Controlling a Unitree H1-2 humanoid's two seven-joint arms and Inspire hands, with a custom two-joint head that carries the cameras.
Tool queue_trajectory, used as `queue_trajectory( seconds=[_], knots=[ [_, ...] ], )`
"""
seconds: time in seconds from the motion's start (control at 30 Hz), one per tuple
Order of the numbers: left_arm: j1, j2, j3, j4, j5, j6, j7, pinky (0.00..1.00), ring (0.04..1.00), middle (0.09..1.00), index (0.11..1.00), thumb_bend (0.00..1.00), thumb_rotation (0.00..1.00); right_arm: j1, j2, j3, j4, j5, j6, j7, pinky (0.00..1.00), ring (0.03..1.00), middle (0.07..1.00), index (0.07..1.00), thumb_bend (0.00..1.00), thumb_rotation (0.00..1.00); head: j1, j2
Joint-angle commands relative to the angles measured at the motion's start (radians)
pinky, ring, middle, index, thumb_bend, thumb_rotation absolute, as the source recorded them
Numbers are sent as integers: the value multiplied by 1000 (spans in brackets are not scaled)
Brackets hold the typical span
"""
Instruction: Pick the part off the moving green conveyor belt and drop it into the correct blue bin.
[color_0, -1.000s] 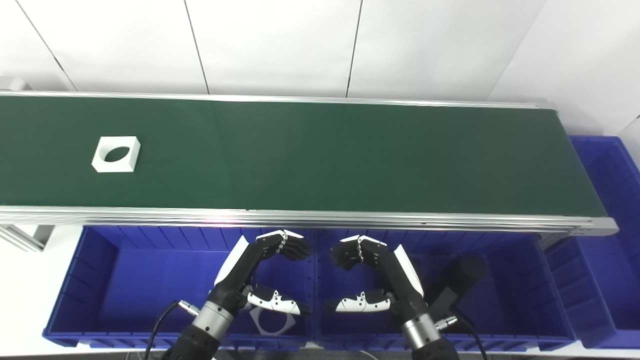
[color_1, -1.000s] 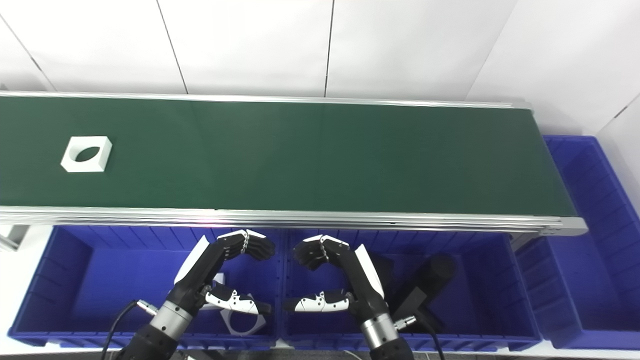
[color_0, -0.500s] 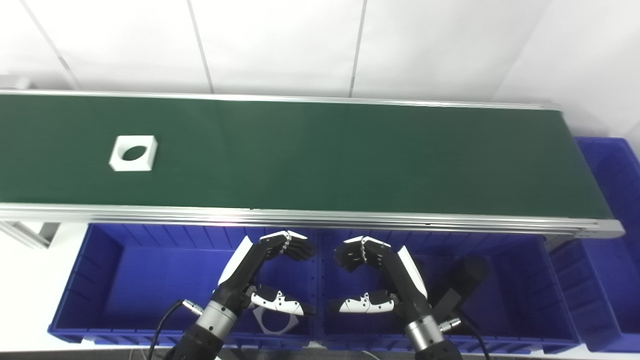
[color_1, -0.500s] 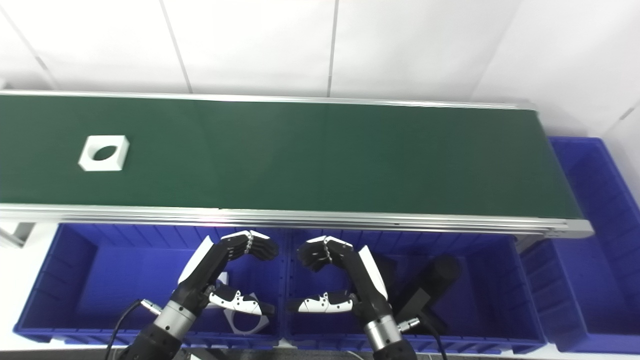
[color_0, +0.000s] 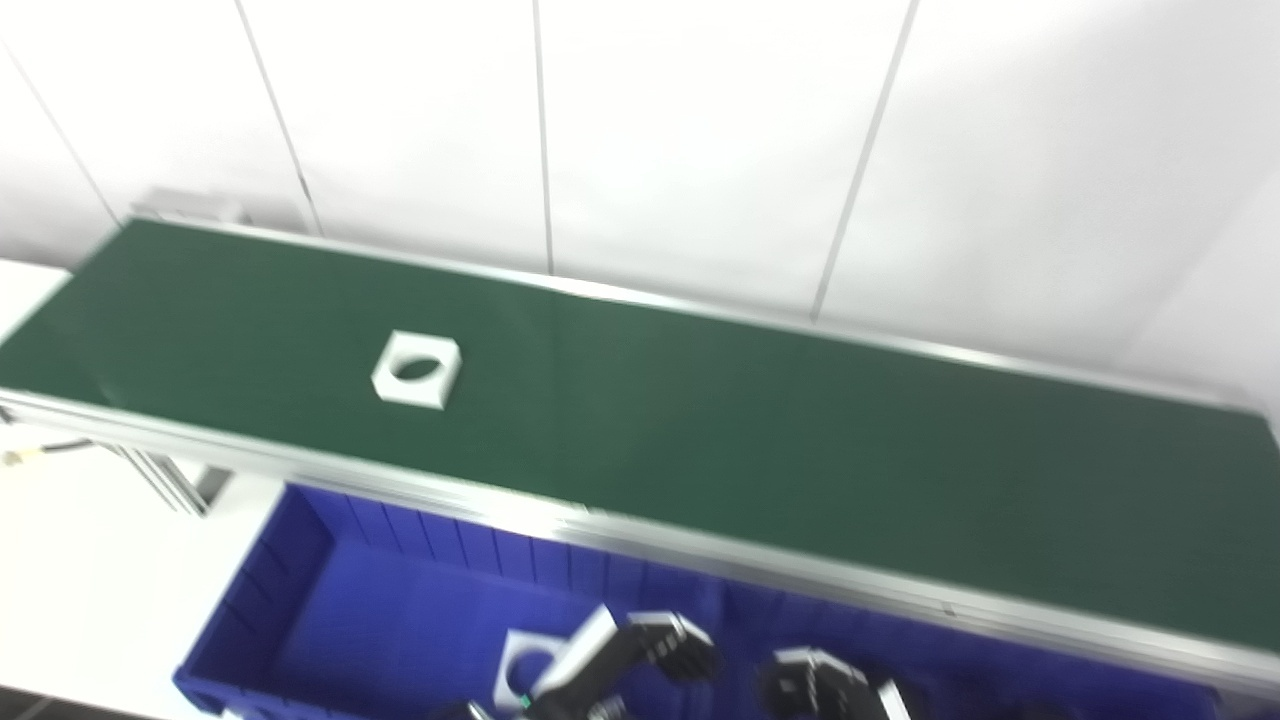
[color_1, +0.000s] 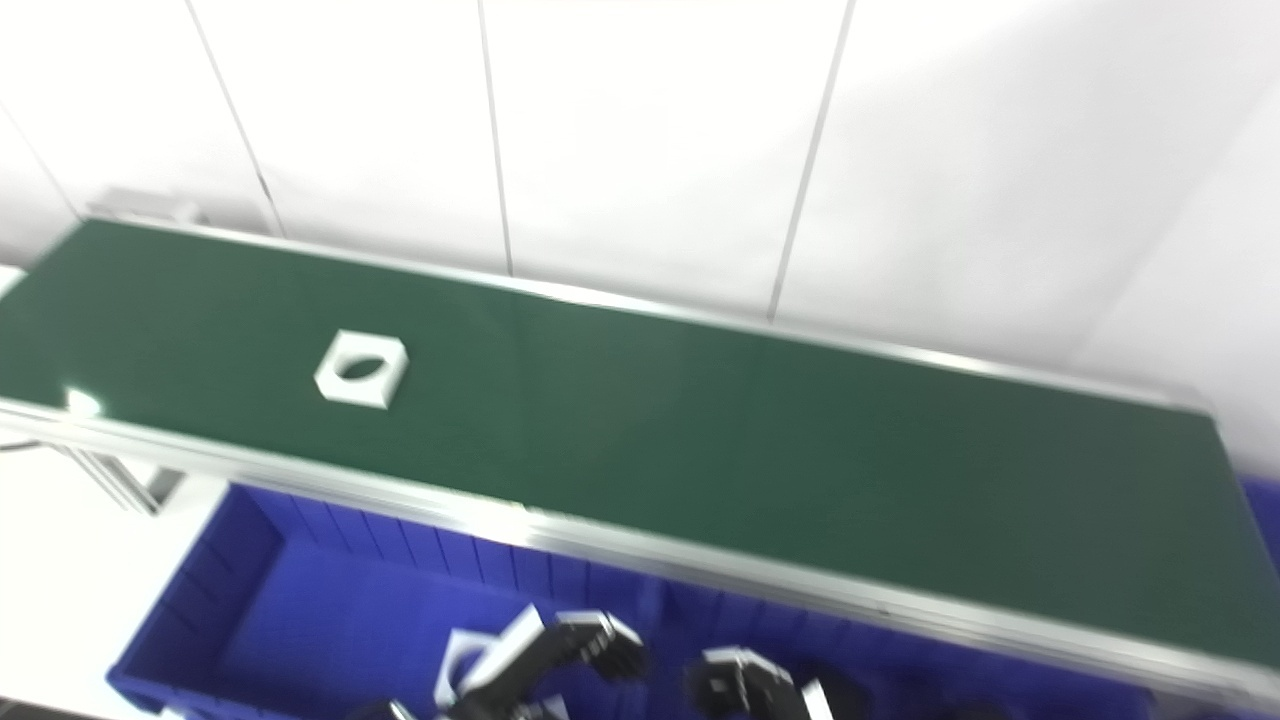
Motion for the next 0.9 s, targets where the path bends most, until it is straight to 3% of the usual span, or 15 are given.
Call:
queue_trajectory(
  seconds=[0.0, 0.67, 0.87],
  knots=[
    [-31, 6, -19, 8, -8, -33, 45, 579, 613, 612, 609, 984, 110, -19, -4, 7, -5, 19, -52, -16, 503, 558, 591, 565, 848, 30, 13, -7],
    [-60, 29, -92, 19, -55, -33, 106, 570, 592, 600, 609, 1000, 103, -40, -24, 38, 23, 30, -52, -53, 472, 542, 576, 551, 871, 35, 57, -14],
    [-36, 57, -93, -164, -30, -33, 121, 557, 594, 605, 607, 1000, 122, -56, -25, 43, 43, 36, -52, -52, 474, 539, 574, 548, 867, 45, 78, -20]
  ],
)
